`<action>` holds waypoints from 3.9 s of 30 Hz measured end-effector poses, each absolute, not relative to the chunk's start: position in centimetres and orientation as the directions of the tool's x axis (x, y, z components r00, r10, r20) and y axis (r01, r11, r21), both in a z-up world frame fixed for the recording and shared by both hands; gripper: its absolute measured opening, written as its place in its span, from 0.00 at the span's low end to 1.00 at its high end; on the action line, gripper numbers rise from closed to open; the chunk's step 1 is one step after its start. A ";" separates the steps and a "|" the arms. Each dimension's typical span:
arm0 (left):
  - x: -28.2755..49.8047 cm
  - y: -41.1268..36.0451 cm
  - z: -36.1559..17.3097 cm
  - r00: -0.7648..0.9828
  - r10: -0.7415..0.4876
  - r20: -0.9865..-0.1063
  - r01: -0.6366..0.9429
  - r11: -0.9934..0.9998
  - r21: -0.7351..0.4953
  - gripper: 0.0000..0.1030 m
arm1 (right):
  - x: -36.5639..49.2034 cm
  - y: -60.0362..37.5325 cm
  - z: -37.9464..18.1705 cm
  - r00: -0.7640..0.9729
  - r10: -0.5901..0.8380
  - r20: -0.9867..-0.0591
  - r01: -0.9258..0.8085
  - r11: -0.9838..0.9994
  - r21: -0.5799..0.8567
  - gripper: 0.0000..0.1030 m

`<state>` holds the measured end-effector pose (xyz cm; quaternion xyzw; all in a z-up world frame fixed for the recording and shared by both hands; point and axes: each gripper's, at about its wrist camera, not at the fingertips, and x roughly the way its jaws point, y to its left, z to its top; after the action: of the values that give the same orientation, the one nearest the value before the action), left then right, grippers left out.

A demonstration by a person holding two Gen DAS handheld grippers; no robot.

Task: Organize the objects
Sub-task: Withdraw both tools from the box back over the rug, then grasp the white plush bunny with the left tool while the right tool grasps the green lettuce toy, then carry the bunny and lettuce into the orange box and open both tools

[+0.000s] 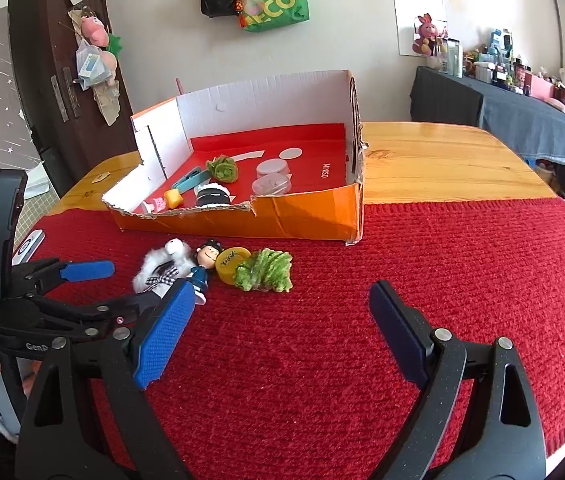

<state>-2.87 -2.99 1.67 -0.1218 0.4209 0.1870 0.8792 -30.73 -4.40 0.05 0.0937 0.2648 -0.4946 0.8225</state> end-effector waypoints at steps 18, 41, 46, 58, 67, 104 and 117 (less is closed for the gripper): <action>-3.7 -0.2 1.5 0.547 0.263 -0.794 -0.423 0.906 0.009 0.92 | -30.3 -5.5 -0.1 0.354 -0.758 -0.548 0.859 0.495 -0.131 0.87; -1.2 -0.7 2.0 0.595 0.118 -0.795 -0.211 0.977 -0.012 0.73 | -27.1 -9.7 -2.1 0.302 -0.641 -0.705 0.731 0.631 -0.261 0.60; -1.0 -1.1 2.1 0.612 0.085 -0.787 -0.175 0.984 -0.030 0.55 | -26.9 -9.7 -2.2 0.323 -0.633 -0.703 0.718 0.648 -0.254 0.41; -1.8 -0.6 2.4 0.636 0.049 -0.771 -0.179 0.980 -0.086 0.46 | -27.2 -8.8 -1.4 0.367 -0.633 -0.682 0.711 0.663 -0.233 0.35; -3.0 -0.5 3.5 0.662 0.040 -0.748 -0.182 0.977 -0.108 0.45 | -27.3 -7.7 0.0 0.397 -0.639 -0.659 0.714 0.666 -0.216 0.35; 0.2 2.5 11.3 0.743 0.127 -0.657 -0.248 0.964 -0.095 0.45 | -21.8 -9.8 8.2 0.440 -0.713 -0.545 0.693 0.656 -0.299 0.35; 9.7 7.1 10.0 0.625 0.221 -0.749 -0.346 0.938 -0.012 0.45 | -16.8 -18.4 8.7 0.280 -0.748 -0.602 0.710 0.583 -0.394 0.35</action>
<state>9.65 7.13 10.00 -0.0773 0.4032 0.1577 0.8981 -16.77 -18.38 8.73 -0.0239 0.3902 -0.4558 0.7997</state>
